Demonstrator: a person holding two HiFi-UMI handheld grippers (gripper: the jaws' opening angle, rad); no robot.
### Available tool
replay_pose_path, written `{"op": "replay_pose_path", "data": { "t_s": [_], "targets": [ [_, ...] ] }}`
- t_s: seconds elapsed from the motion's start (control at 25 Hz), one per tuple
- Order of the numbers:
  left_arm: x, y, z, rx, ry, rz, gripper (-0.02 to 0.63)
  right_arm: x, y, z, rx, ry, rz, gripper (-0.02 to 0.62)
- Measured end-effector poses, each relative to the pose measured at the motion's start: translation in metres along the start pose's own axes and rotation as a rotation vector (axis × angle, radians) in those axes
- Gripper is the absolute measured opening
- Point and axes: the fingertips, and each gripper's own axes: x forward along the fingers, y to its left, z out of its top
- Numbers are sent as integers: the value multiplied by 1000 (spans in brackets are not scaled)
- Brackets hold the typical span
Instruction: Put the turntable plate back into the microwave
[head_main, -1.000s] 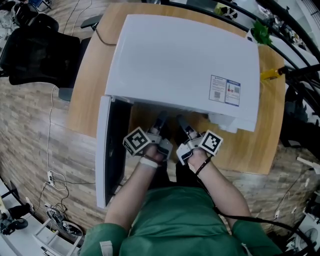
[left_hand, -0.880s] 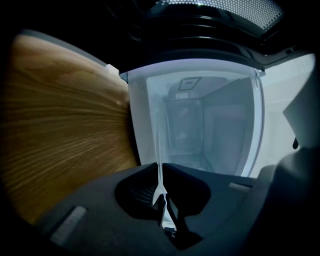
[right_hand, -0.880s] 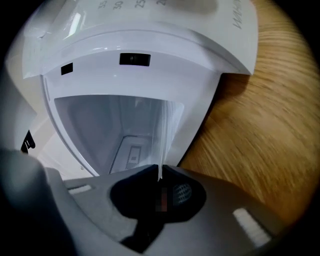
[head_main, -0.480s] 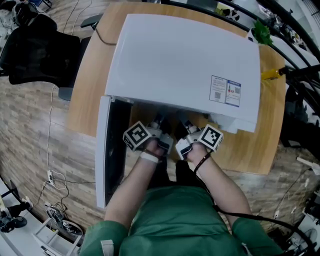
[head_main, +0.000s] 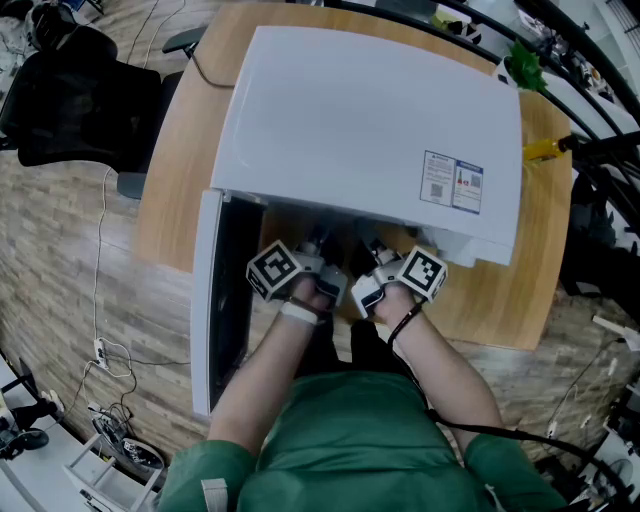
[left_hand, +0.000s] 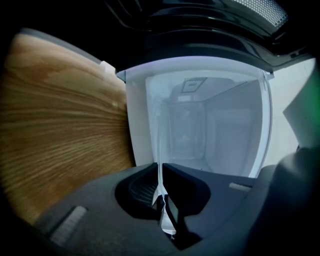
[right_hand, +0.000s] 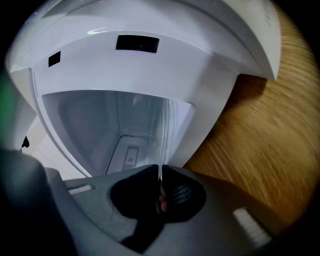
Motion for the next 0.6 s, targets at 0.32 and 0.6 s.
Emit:
{"op": "replay_pose_path", "data": {
  "t_s": [0.32, 0.6],
  "targets": [
    [8, -9, 8, 8, -12, -25, 37, 8, 10, 9, -10, -21, 14, 28],
    [5, -9, 6, 40, 5, -21, 41, 8, 12, 9, -8, -30, 16, 29]
  ]
}}
